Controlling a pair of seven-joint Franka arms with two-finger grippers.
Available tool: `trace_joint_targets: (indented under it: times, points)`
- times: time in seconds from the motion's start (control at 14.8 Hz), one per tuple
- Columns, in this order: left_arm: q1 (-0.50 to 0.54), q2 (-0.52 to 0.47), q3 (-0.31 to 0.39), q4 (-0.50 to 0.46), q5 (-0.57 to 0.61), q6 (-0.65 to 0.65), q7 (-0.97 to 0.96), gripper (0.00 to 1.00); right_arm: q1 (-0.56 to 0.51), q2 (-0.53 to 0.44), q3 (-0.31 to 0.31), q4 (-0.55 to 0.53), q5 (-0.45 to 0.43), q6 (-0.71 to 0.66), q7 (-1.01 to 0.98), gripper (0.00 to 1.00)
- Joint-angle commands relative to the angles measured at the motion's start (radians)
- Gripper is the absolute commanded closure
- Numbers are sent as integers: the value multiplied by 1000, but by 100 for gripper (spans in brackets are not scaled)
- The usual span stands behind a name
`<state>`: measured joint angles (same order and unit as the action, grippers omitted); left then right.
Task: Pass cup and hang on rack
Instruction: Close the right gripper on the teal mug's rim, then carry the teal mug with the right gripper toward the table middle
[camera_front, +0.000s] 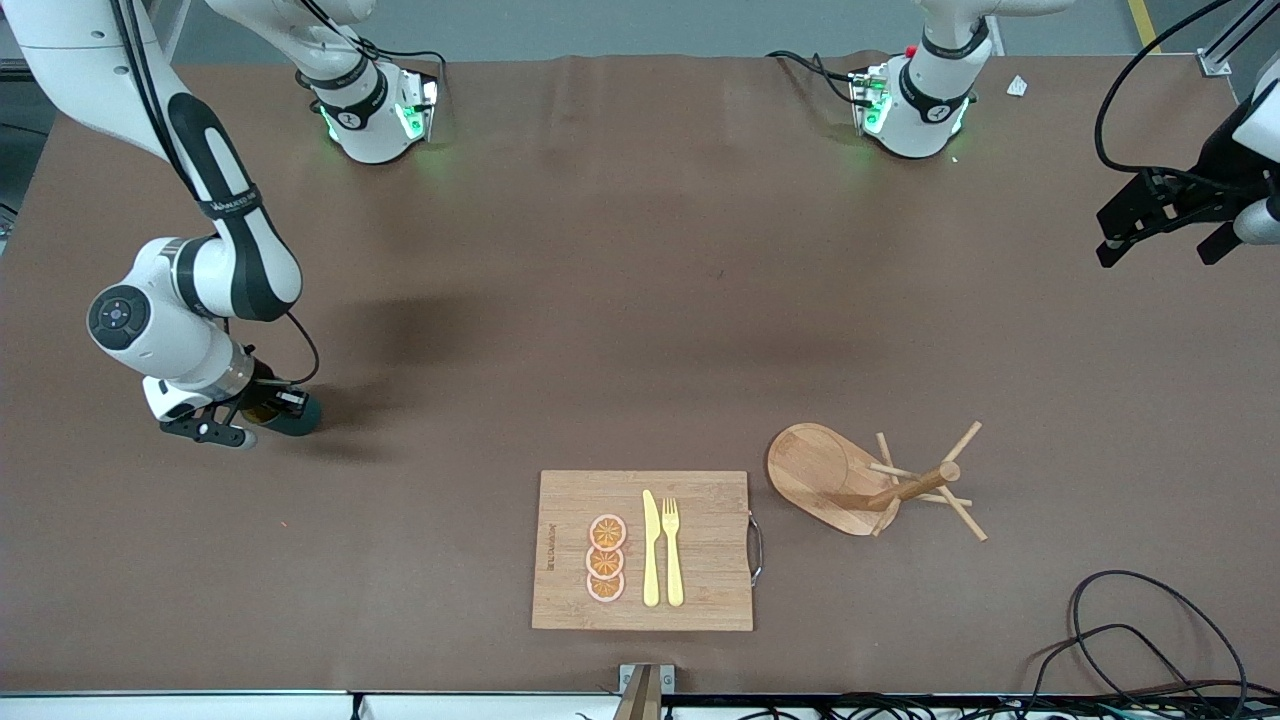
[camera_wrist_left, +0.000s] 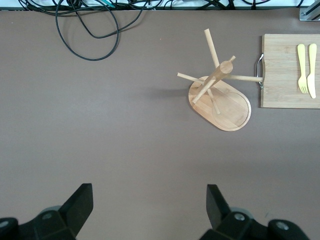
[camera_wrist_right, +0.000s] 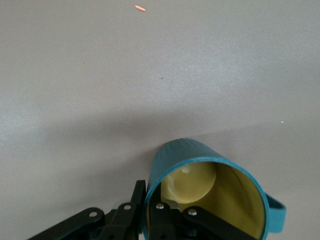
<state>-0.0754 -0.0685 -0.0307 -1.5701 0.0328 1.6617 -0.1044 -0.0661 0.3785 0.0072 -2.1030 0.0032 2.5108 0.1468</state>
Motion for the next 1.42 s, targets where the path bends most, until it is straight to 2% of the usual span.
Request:
trace_joint_targets:
  times: [0.0,0.14,0.41,0.61,0.81,1.15,1.35]
  points:
    - [5,9,-5,21,15,-17,-9,0,-6,3,10,8,3,-9,26,98]
    - [5,9,-5,21,16,-17,-9,0,2,-3,10,1,3,-26,100,99]
    - [5,9,-5,21,15,-17,-9,0,55,-65,16,4,3,-144,212,100]
    - [5,10,-5,21,15,-17,-9,0,172,-145,17,14,3,-268,406,100]
    - [6,10,-3,21,15,-17,-9,0,331,-176,19,34,3,-312,658,100]
    - [6,10,-3,21,15,-17,-9,0,547,-156,19,182,15,-379,1001,100]
    - [6,10,-2,21,15,-17,-9,0,687,-52,19,326,17,-377,1233,100]
